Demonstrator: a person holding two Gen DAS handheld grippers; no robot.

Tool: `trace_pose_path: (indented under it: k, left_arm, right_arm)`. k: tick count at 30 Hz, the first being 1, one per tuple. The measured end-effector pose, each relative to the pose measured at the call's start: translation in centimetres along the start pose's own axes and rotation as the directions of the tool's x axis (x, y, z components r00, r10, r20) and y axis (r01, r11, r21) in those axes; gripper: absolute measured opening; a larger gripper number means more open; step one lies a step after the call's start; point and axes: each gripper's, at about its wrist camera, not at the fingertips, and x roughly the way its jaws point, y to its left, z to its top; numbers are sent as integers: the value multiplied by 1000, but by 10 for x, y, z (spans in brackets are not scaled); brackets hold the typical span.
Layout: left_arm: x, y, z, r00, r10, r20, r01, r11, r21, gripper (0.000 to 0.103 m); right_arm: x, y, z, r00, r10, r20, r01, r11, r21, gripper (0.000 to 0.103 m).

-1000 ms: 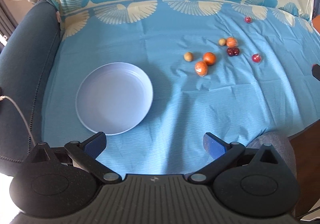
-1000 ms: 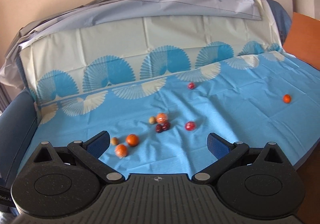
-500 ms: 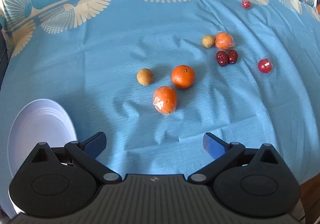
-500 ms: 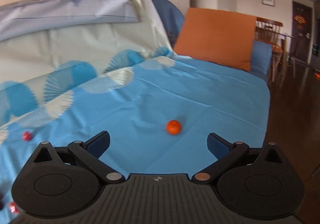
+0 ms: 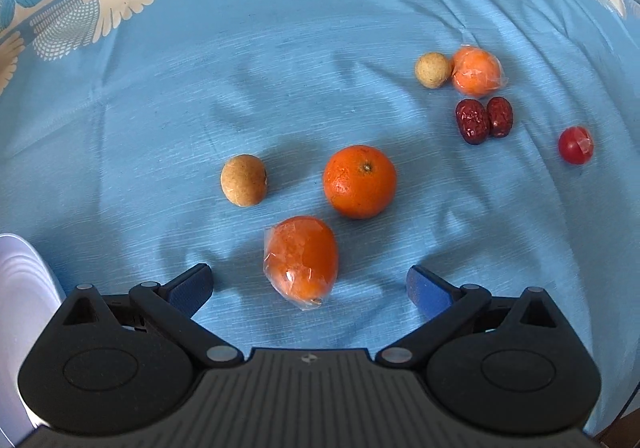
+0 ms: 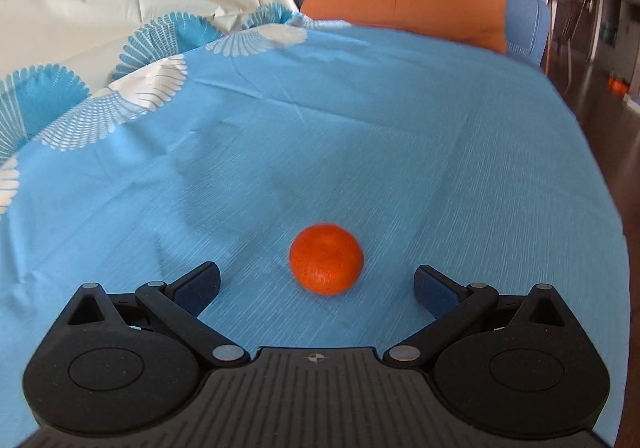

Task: Organize fruits
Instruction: 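Grasp the plastic-wrapped orange with the left tool while the right tool grasps a loose orange, then carry both oranges over the light blue plate and open both tools to drop them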

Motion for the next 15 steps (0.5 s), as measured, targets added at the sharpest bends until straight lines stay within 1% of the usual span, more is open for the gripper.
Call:
trace_pose_path:
  k: [1, 2, 3, 4, 5, 7, 9, 11, 13, 15]
  left_arm:
    - [-3, 3, 0, 1000, -5, 25, 5, 1000, -1, 84]
    - [-8, 4, -1, 998, -23, 54, 24, 1000, -3, 71]
    - [-12, 6, -2, 997, -57, 61, 57, 998, -1, 48]
    - [-13, 8, -2, 996, -59, 66, 60, 998, -6, 36]
    - [-15, 10, -3, 995, -72, 69, 72, 997, -7, 36]
    - [-18, 10, -7, 995, -66, 80, 66, 998, 2, 35]
    - [-25, 9, -10, 993, -74, 92, 73, 997, 20, 35]
    - [-39, 8, -17, 991, -82, 110, 80, 997, 23, 35]
    - [-59, 11, -25, 987, -85, 135, 82, 996, 28, 35]
    - [-82, 18, -31, 983, -92, 158, 89, 996, 26, 35]
  right_arm:
    - [-3, 1, -1, 999, -21, 28, 21, 1000, -15, 72]
    - [-6, 0, -1, 999, -16, 38, 17, 1000, -15, 52]
    - [-8, -2, 0, 999, 3, 34, -3, 1000, -12, 36]
    - [-12, -4, -1, 999, 10, 33, -9, 1000, -12, 36]
    - [-16, -4, -2, 999, 8, 34, -8, 1000, -22, 36]
    - [-29, -3, -6, 999, 13, 45, -10, 998, -59, 36]
    - [-50, -2, -10, 998, 43, 52, -38, 996, -86, 36]
    - [-74, -1, -13, 992, 111, 61, -104, 989, -107, 36]
    - [-110, 5, -17, 977, 196, 79, -184, 973, -136, 36]
    - [-153, 13, -21, 950, 298, 89, -281, 946, -162, 36]
